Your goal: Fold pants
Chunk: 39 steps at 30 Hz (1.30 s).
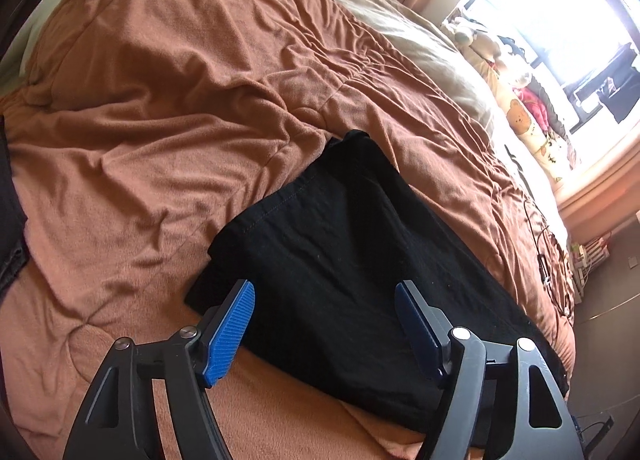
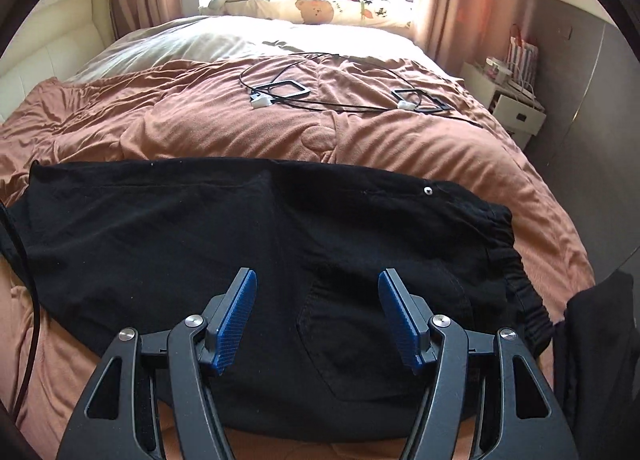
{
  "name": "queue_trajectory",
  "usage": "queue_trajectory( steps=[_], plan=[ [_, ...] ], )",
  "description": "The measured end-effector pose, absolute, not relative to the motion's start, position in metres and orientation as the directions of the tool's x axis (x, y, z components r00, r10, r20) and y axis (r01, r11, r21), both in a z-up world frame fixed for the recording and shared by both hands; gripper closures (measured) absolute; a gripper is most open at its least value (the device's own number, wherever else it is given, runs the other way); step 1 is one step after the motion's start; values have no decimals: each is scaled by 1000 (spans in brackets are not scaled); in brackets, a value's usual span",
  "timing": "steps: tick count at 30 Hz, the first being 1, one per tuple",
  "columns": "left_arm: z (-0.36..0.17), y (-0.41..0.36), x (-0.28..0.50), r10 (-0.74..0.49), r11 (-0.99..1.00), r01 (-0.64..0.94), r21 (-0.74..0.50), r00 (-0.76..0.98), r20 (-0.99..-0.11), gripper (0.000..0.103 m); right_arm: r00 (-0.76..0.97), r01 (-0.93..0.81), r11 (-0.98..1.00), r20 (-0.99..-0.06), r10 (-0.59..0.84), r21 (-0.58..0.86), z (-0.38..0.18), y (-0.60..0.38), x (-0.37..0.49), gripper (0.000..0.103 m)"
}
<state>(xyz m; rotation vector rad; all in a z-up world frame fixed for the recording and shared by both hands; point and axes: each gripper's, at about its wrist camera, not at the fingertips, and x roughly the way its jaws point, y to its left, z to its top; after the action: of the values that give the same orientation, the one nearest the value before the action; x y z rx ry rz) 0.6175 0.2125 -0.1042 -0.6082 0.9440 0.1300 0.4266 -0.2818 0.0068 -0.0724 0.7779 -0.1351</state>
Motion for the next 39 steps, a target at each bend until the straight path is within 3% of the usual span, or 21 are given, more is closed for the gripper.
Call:
queue_trajectory(
  steps=[14,26,36,39],
  plan=[
    [-149,244,580,-240,758,-390,-523,579,-779,59,696,219,963,-717,-42,156,-16,-334,355,41],
    [-188,254,602,-317,693,-411,-593,564,-762,59,705,288,876,-704,80,387,-49,-367,344,41],
    [-197,258,621,-310,683,-410,-604,586,-749,61,698,305,857,-709,95,415,-64,-367,340,41],
    [-194,256,628,-274,709,-418,-568,578,-768,68,696,309,855,-712,96,417,-66,-367,340,41]
  ],
)
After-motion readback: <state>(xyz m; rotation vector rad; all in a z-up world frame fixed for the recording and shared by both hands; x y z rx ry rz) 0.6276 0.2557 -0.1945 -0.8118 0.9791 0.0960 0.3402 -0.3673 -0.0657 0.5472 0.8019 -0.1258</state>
